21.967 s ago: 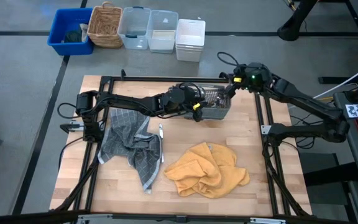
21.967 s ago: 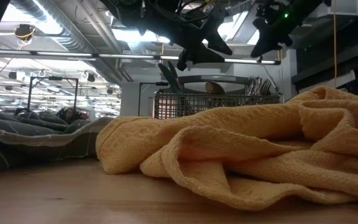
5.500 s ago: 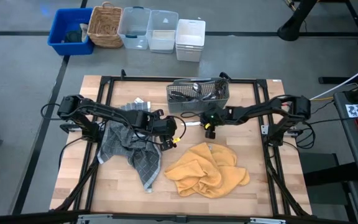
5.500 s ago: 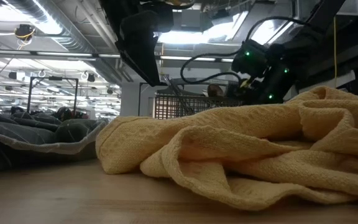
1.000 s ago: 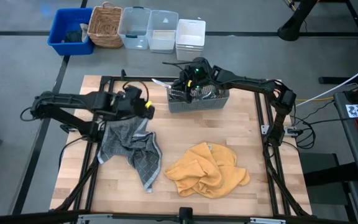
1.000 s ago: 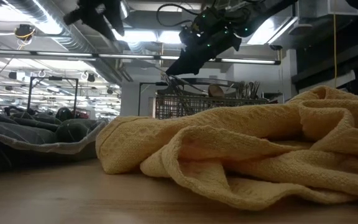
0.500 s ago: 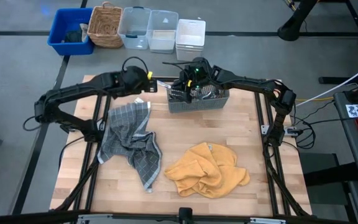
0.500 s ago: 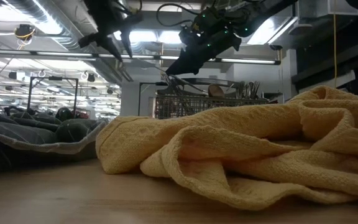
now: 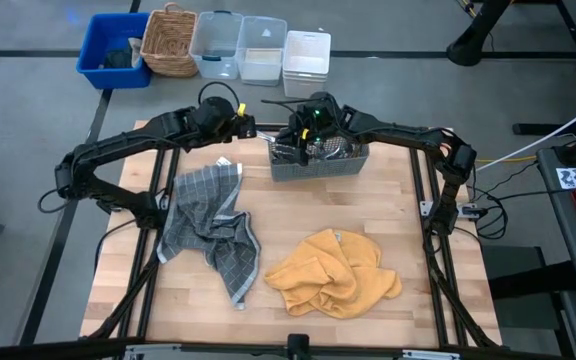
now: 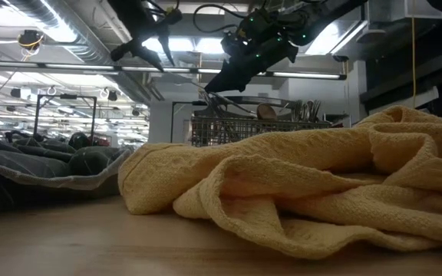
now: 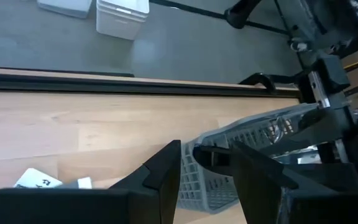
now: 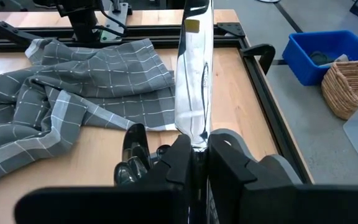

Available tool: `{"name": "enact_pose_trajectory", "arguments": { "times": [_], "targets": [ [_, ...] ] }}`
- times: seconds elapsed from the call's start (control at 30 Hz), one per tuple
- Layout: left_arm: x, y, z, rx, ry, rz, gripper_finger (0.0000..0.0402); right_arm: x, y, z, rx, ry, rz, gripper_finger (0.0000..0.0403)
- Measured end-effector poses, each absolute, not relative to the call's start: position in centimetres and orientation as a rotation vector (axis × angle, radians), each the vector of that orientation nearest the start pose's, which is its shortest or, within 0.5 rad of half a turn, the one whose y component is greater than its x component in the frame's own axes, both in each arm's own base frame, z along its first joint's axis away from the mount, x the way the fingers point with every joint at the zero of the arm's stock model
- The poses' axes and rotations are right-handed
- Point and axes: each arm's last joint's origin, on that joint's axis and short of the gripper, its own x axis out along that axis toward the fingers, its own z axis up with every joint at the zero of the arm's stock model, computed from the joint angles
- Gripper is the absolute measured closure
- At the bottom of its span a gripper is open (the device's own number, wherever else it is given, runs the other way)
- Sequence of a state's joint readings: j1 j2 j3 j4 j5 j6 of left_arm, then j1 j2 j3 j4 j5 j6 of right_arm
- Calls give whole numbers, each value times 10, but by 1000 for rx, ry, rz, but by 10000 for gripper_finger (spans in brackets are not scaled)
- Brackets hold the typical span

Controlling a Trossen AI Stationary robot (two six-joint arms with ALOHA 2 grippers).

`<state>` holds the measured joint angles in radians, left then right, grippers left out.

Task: Sort silverware
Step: Put the silver knife into the gray utensil holder

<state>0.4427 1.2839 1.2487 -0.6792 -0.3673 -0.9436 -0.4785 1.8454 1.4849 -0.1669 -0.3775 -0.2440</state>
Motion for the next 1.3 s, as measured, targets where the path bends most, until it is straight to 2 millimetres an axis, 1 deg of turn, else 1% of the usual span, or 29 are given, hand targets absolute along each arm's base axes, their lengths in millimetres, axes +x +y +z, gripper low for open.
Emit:
{"name": "enact_pose_trajectory", "arguments": {
  "times": [0.2, 0.57, 0.7, 0.83, 0.97, 1.2, 1.3],
  "targets": [
    [236, 123, 345, -902, 294, 1063, 274, 381, -186, 280, -20, 487, -39, 361],
    [256, 133, 324, -899, 360, 1086, 274, 381, -186, 279, -19, 490, -38, 361],
    [261, 135, 323, -880, 349, 1070, 274, 381, -186, 279, -19, 489, -38, 361],
    [261, 135, 323, -871, 353, 1067, 277, 381, -186, 279, -19, 489, -38, 361],
    [261, 134, 323, -864, 358, 1064, 304, 381, -186, 279, -19, 490, -40, 361],
    [263, 133, 326, -863, 337, 1039, 382, 381, -186, 277, -16, 503, -47, 361],
    [265, 133, 326, -843, 335, 1024, 396, 382, -186, 281, -28, 479, -49, 364]
  ]
}}
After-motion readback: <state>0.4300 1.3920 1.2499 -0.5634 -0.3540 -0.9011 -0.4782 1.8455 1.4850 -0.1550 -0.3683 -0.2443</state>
